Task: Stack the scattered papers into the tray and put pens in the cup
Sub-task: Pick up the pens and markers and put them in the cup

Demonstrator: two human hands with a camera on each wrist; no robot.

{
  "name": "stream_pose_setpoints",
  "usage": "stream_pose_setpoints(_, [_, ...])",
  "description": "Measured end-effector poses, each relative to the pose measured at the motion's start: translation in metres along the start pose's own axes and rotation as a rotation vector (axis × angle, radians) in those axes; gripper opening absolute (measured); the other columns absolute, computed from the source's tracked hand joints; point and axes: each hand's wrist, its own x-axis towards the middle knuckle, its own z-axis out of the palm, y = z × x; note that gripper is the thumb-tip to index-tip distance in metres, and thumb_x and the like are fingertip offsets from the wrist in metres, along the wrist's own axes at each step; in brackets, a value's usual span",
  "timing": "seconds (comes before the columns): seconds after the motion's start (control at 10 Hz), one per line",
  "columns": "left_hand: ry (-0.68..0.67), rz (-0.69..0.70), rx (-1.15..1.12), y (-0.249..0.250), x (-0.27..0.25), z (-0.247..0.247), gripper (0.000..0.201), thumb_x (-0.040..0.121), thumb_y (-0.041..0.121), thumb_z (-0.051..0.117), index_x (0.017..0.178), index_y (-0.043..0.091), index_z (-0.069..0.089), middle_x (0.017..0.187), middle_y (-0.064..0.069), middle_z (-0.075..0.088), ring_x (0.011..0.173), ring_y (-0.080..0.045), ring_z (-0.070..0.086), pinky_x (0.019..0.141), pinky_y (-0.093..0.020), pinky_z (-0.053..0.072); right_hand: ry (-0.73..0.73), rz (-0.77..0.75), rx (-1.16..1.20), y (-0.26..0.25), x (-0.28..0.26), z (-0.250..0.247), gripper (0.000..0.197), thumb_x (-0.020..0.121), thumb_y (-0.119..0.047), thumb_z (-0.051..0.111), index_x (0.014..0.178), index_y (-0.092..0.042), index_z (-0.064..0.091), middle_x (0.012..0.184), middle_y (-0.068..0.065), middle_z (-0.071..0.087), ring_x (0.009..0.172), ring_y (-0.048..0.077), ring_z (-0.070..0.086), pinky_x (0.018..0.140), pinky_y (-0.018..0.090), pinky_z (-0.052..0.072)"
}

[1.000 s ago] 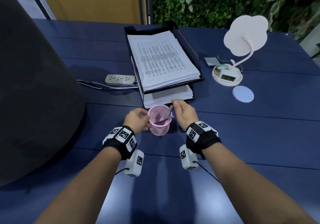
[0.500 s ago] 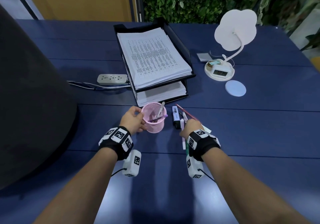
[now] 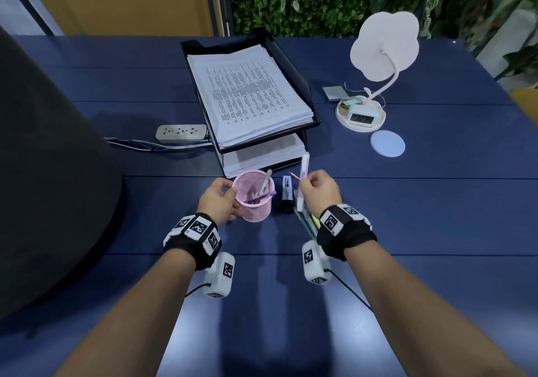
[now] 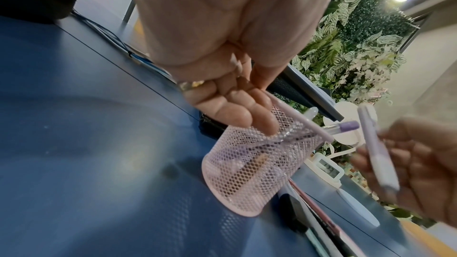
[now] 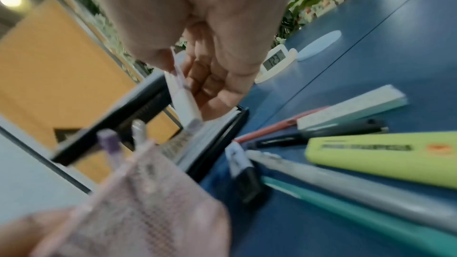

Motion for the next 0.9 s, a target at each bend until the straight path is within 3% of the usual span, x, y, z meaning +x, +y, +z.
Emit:
stream_pose_setpoints(0.1, [-0.016, 0.002, -0.002, 0.001, -0.002, 0.003, 0.005, 0.099, 0.018, 0.043, 0.098, 0.016, 0.047, 0.063, -0.009, 0.06, 0.048, -0.017, 0.061, 0.046, -0.025, 0.045, -0.097, -0.016, 0.324, -0.021, 0.002, 0.003, 0.006, 0.089, -0.007, 0.051, 0.092, -0.011, 0.053, 0.076, 0.003, 0.059, 0.06, 0.015, 0.059, 0.058, 0.025, 0.05])
stream_pose_setpoints(0.2, [-0.038, 0.009, -0.001, 0.003, -0.005, 0.006, 0.006, 0.099, 0.016, 0.042, 0.095, 0.017, 0.047, 0.062, -0.008, 0.059, 0.044, -0.013, 0.06, 0.046, -0.024, 0.045, -0.223, 0.055, 0.573, -0.032, 0.002, 0.01, 0.021, 0.091, 0.006, 0.043, 0.104, -0.01, 0.05, 0.075, 0.006, 0.052, 0.057, 0.014, 0.058, 0.054, 0.033, 0.055])
stream_pose_setpoints(0.3, [-0.054, 0.004, -0.007, 0.005, -0.007, 0.009, 0.011, 0.099, 0.016, 0.042, 0.09, 0.02, 0.046, 0.061, -0.007, 0.059, 0.042, -0.011, 0.06, 0.048, -0.025, 0.045, -0.235, 0.058, 0.621, -0.033, 0.007, 0.015, 0.021, 0.093, 0.006, 0.042, 0.104, -0.008, 0.053, 0.077, 0.003, 0.053, 0.065, 0.013, 0.057, 0.074, 0.038, 0.055])
stream_pose_setpoints(0.4, [-0.064, -0.003, -0.034, 0.006, -0.009, 0.01, 0.016, 0.099, 0.016, 0.042, 0.085, 0.023, 0.045, 0.06, -0.006, 0.058, 0.04, -0.008, 0.059, 0.049, -0.024, 0.043, -0.178, -0.047, 0.527, -0.028, 0.013, 0.013, 0.019, 0.09, 0.002, 0.054, 0.096, -0.014, 0.062, 0.078, -0.005, 0.059, 0.064, 0.001, 0.055, 0.067, 0.017, 0.047])
stream_pose_setpoints(0.5, [-0.076, -0.004, -0.046, 0.006, -0.009, 0.011, 0.016, 0.099, 0.015, 0.042, 0.085, 0.023, 0.046, 0.06, -0.006, 0.058, 0.04, -0.008, 0.059, 0.049, -0.024, 0.044, -0.198, -0.075, 0.539, -0.029, 0.01, 0.013, 0.023, 0.086, 0.006, 0.06, 0.081, -0.017, 0.061, 0.076, -0.004, 0.06, 0.058, -0.004, 0.056, 0.059, 0.01, 0.046])
stream_pose_setpoints(0.6, [-0.085, -0.01, -0.056, 0.005, -0.01, 0.012, 0.015, 0.099, 0.017, 0.043, 0.086, 0.023, 0.046, 0.062, -0.007, 0.061, 0.043, -0.012, 0.061, 0.05, -0.025, 0.045, -0.219, -0.106, 0.462, -0.027, 0.009, 0.02, 0.027, 0.081, 0.009, 0.063, 0.073, -0.017, 0.058, 0.072, 0.001, 0.06, 0.063, 0.01, 0.058, 0.066, 0.02, 0.051])
stream_pose_setpoints(0.7, [-0.087, -0.011, -0.063, 0.005, -0.009, 0.011, 0.014, 0.099, 0.018, 0.044, 0.086, 0.023, 0.046, 0.063, -0.009, 0.062, 0.045, -0.014, 0.061, 0.051, -0.026, 0.045, -0.251, -0.136, 0.246, -0.023, 0.01, 0.027, 0.016, 0.082, -0.002, 0.065, 0.076, -0.016, 0.06, 0.07, 0.001, 0.06, 0.063, 0.017, 0.059, 0.066, 0.033, 0.053])
stream_pose_setpoints(0.8, [-0.095, -0.004, -0.057, 0.005, -0.009, 0.01, 0.013, 0.099, 0.018, 0.045, 0.087, 0.023, 0.047, 0.064, -0.009, 0.063, 0.047, -0.016, 0.062, 0.052, -0.027, 0.047, -0.299, -0.121, 0.269, -0.021, 0.009, 0.029, 0.007, 0.085, -0.004, 0.063, 0.09, -0.01, 0.062, 0.076, 0.002, 0.059, 0.065, 0.017, 0.055, 0.064, 0.035, 0.053])
stream_pose_setpoints(0.9, [-0.101, -0.006, -0.052, 0.005, -0.009, 0.01, 0.012, 0.099, 0.018, 0.045, 0.088, 0.022, 0.048, 0.065, -0.01, 0.063, 0.049, -0.017, 0.063, 0.051, -0.027, 0.047, -0.206, -0.077, 0.278, -0.02, 0.01, 0.023, 0.011, 0.088, -0.005, 0.056, 0.093, -0.014, 0.061, 0.08, 0.001, 0.06, 0.065, 0.01, 0.054, 0.064, 0.021, 0.046])
